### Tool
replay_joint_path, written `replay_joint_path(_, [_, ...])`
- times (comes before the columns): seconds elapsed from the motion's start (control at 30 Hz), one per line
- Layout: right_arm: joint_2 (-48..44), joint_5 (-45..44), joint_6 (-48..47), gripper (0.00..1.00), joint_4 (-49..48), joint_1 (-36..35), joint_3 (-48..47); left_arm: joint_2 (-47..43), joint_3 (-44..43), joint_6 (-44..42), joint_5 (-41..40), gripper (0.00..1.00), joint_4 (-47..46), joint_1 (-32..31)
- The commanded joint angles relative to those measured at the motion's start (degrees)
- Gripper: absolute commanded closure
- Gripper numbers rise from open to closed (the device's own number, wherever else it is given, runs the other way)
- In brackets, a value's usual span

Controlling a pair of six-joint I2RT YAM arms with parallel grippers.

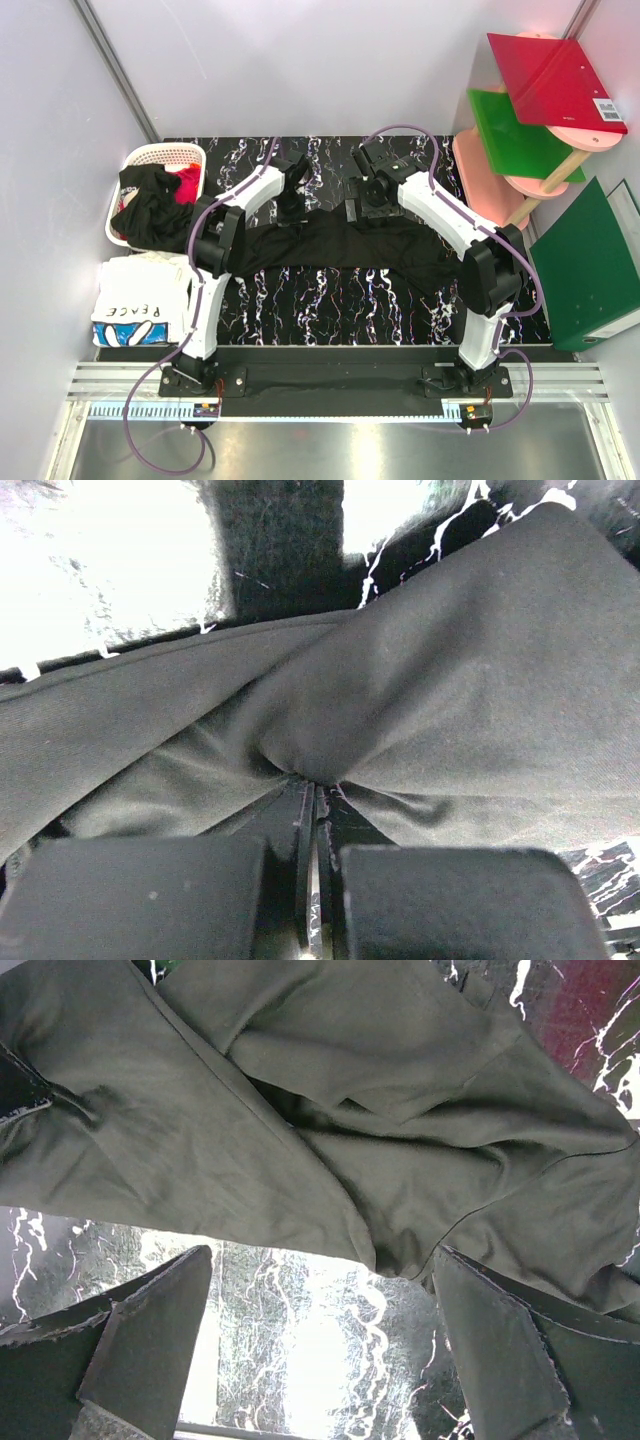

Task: Fold and stack the t-shirts
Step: Flatten out the tshirt

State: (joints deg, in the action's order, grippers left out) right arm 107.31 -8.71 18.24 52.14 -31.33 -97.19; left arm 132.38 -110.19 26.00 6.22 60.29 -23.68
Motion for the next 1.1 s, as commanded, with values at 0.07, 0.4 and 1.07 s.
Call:
replay_joint_path(0.07, [-3.42,1.41,0.13,0.01,-1.34,0.48,0.51,-8.16,-0.47,-0.33,-3.75,1.00,-0.18,-0.40])
replay_joint_path(0.4, [-2.37,3.00,0.92,0.02,-1.60,0.48,1.91,-25.06,4.54,0.28,-7.97,1.00,4.99,-0.40])
replay_joint_path(1.07, [3.26,3.52,0.66,0.02,-1.60,0.66,0.51,-40.79,46.28,0.54,2.57,0.88,17.14,-2.33])
